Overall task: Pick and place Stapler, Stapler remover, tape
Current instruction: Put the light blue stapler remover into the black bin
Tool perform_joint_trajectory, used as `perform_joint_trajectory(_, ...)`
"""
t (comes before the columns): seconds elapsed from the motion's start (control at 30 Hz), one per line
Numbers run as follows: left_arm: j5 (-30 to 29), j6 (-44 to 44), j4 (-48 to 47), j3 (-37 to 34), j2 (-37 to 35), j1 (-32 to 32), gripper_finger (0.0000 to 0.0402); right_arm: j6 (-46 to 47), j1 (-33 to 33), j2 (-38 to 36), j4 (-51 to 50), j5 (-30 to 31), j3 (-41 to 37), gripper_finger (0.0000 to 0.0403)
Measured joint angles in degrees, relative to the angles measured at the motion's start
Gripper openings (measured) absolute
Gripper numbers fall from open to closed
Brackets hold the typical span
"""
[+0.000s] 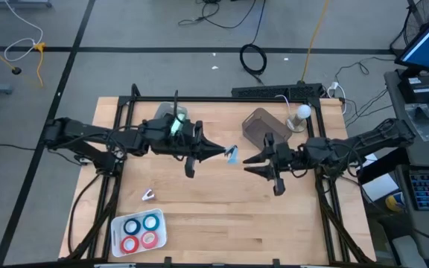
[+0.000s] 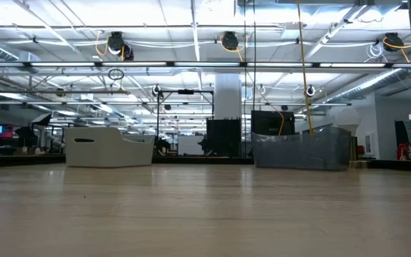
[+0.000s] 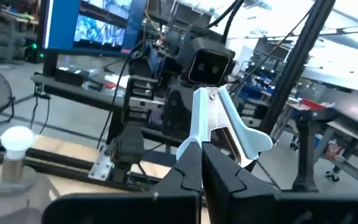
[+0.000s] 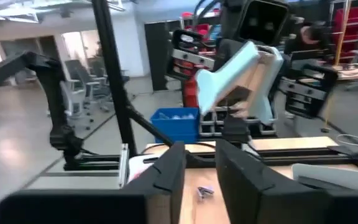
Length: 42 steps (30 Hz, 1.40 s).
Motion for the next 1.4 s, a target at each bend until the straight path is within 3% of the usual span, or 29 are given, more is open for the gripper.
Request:
perform_joint_trajectory(0.27, -0.1, 1.9, 4.1, 0.0, 2.1, -0.2, 0.0, 1.3, -1.3, 0.5, 4.3, 0.2, 0.0, 0.0164)
perform_joint_trajectory(0.57, -0.3, 2.0, 9.5, 0.0, 6.1, -0.5, 0.0, 4.3, -2.9, 1.7, 4.1, 0.0, 0.1, 0.0171)
perform_joint_trajectory(0.87, -0.4, 2.5, 10.4, 0.0, 6.7, 0.2, 0.0, 6.4, -2.9, 1.8, 3.9, 0.1, 0.0, 0.0134)
perform_joint_trajectory(1.4, -0.4, 3.8, 11.6, 0.0, 6.6, 0.2, 0.0, 7.6, -2.9, 1.8, 3.6, 0.1, 0.0, 0.0006)
